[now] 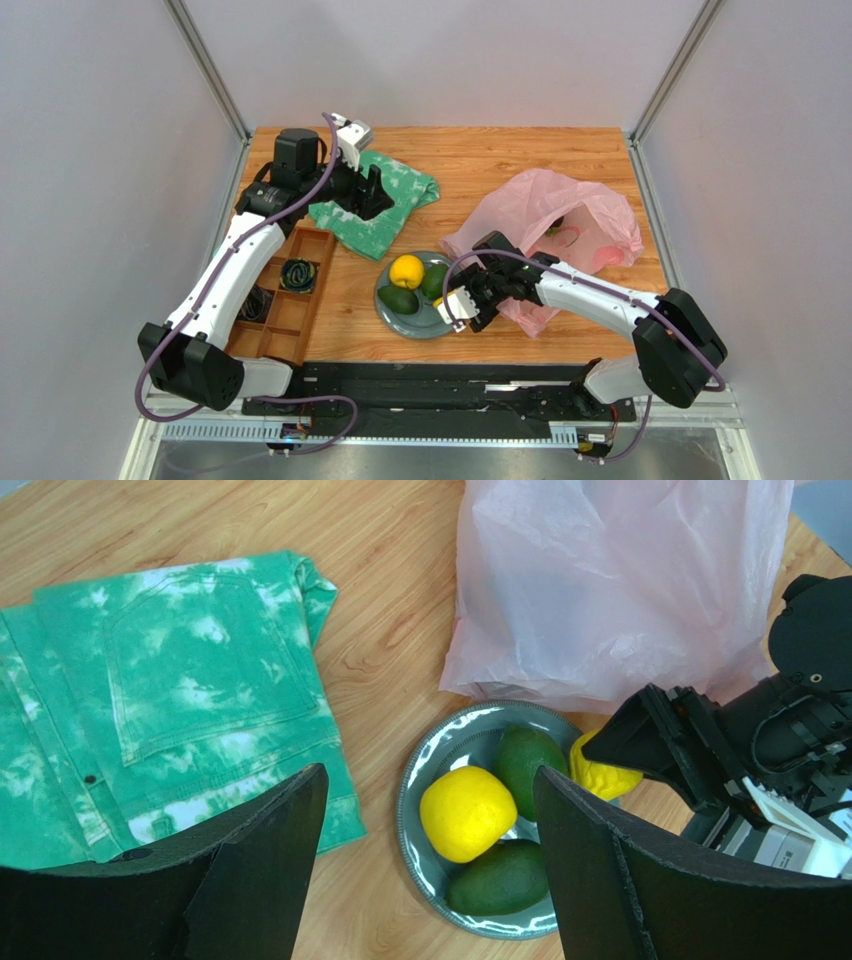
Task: Take the fake fruits out of the plastic bag
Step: Place the fake fruit on the plate.
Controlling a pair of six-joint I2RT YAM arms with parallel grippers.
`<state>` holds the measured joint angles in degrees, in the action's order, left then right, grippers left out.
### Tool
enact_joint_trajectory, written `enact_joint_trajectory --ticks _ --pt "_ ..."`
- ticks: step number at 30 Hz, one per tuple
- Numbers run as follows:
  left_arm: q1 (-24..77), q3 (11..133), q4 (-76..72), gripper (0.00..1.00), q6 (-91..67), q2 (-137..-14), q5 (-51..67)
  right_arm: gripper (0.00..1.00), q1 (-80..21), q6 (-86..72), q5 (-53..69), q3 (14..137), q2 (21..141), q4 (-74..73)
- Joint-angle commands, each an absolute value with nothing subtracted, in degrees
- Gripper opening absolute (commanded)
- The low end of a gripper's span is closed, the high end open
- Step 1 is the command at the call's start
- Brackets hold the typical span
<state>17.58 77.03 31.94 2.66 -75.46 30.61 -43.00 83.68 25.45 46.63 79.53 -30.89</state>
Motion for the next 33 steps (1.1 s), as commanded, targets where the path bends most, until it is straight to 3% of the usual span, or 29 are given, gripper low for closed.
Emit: enact_joint_trajectory --ticks 1,10,17,25,28,33 --pt "17.7 78.5 30.2 0.84 1.9 -75.5 33.0 0.77 -43.6 83.4 23.4 44.3 79.1 -24.4" --pt "17.7 80.9 30.1 0.84 1.0 -77.7 35.8 0.82 -43.8 78.4 16.5 44.8 72.7 -25.6" --pt "22.8 80.7 33.2 0.87 4.7 -78.2 43.1 0.89 -40.1 59.0 24.1 53.3 51.7 -32.7" --pt "31.7 82.5 33.8 0.88 4.8 -83.1 45.2 0.91 -35.3 45.5 10.6 53.5 43.0 -28.5" --pt "34.5 85.5 33.8 0.9 3.5 -86.2 46.1 0.93 -31.2 45.5 4.2 53.1 43.8 -26.4" --pt "39.7 91.8 35.9 0.93 7.0 -91.0 50.0 0.94 -12.2 51.5 10.0 54.9 47.5 -29.9"
